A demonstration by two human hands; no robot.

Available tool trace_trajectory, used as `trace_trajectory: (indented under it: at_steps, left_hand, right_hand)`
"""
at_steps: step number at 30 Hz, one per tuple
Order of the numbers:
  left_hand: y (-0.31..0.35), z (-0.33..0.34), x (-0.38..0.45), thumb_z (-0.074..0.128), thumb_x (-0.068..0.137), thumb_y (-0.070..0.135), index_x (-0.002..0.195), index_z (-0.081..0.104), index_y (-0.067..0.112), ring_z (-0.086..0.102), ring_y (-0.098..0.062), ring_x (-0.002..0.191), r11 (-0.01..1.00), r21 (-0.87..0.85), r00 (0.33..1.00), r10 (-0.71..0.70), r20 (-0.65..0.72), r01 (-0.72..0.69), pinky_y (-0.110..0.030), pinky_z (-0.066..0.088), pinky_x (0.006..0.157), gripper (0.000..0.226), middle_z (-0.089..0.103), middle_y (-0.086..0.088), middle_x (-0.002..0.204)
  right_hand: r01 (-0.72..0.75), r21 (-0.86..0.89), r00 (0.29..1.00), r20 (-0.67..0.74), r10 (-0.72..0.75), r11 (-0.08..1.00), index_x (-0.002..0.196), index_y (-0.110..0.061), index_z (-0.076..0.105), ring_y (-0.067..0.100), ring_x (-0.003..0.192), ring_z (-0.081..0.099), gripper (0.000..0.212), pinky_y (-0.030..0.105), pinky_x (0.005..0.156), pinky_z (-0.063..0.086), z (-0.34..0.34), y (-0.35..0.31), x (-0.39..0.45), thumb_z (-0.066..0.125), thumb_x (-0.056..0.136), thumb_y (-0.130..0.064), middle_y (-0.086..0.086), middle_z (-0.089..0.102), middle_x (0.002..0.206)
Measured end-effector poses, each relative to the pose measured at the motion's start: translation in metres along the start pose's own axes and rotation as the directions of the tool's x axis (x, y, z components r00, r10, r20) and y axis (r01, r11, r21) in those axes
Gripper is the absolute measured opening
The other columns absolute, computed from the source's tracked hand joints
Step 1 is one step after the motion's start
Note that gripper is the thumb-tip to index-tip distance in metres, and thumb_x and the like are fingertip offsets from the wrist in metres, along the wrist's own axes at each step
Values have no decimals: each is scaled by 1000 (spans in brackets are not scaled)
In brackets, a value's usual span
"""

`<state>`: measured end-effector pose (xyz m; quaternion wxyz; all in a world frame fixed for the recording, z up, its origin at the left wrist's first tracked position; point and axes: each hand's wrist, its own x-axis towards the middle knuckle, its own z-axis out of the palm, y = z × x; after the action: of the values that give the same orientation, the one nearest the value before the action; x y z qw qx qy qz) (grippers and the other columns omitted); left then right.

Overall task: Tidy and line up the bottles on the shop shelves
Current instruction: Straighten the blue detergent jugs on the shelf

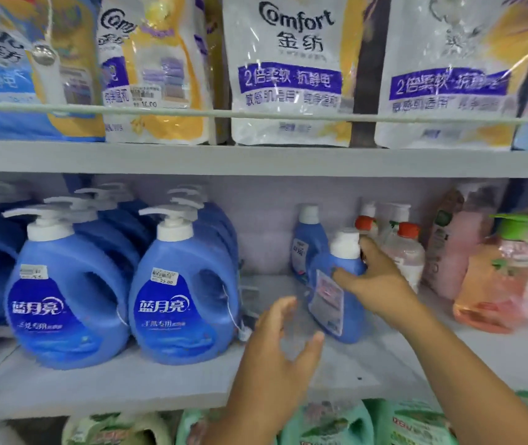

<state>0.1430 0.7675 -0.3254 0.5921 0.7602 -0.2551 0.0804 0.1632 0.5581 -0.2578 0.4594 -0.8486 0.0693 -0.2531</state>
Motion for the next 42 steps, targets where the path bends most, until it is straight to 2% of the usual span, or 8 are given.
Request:
trace_trajectory:
  at_steps: [7,11,15,21,26,30,34,42]
  left_hand:
    - [12,74,28,87,76,20,142,39,23,59,5,111,991,36,990,-127,-64,129,-13,50,89,82,57,7,134]
    - [6,59,39,81,86,14,109,57,31,68,5,62,978,-74,949,-206,-239,194,-13,52,53,37,76,14,83]
    - [-2,42,46,89,78,23,109,61,33,72,-2,89,975,-25,954,-221,-205,220,-18,54,76,43,75,12,102]
    - [-17,32,49,86,62,40,108,66,40,74,-13,102,955,-165,945,-275,-176,247,-36,58,89,50,77,8,109]
    - [-25,27,48,82,83,25,118,63,49,70,2,102,978,-87,965,-201,-169,188,-18,55,86,47,75,22,110]
    - [-31,25,51,77,89,12,116,64,42,67,10,96,979,-104,961,-192,-197,174,-6,49,77,43,72,30,105]
    - [-33,24,54,78,88,10,115,66,37,72,-1,97,961,-194,954,-234,-188,198,-21,56,84,40,76,19,103]
    - [-25,25,51,75,90,11,123,67,32,71,-8,104,950,-225,947,-262,-184,219,-41,56,98,40,77,13,109]
  right_hand:
    - [-31,59,926,377,7,998,147,-42,39,15,111,62,51,26,87,47,0,-32,-31,57,99,-45,-15,60,131]
    - [-102,163,956,287,52,981,104,-30,71,19,102,68,11,36,92,54,-28,-30,-1,62,98,-32,-6,73,110]
    - [82,-6,996,30,-82,997,119,-14,68,23,108,65,24,25,84,45,-32,-30,66,59,97,-20,7,70,123]
    - [194,-420,958,276,-78,886,120,1,60,33,114,60,50,31,87,45,10,-45,149,58,100,-44,18,64,123]
    - [194,-552,943,334,2,811,121,-1,62,30,116,60,43,29,93,47,26,-30,177,60,100,-38,17,64,127]
    - [243,-384,856,516,-11,891,128,10,58,22,96,62,35,11,75,47,14,-37,180,55,104,-15,29,59,133]
    - [256,-206,757,650,-64,945,124,2,59,35,120,56,33,38,92,48,4,-53,167,60,93,13,22,58,128]
    - [331,-187,745,653,-134,925,102,-22,68,14,85,67,26,31,75,60,1,-69,133,66,92,1,-4,66,100]
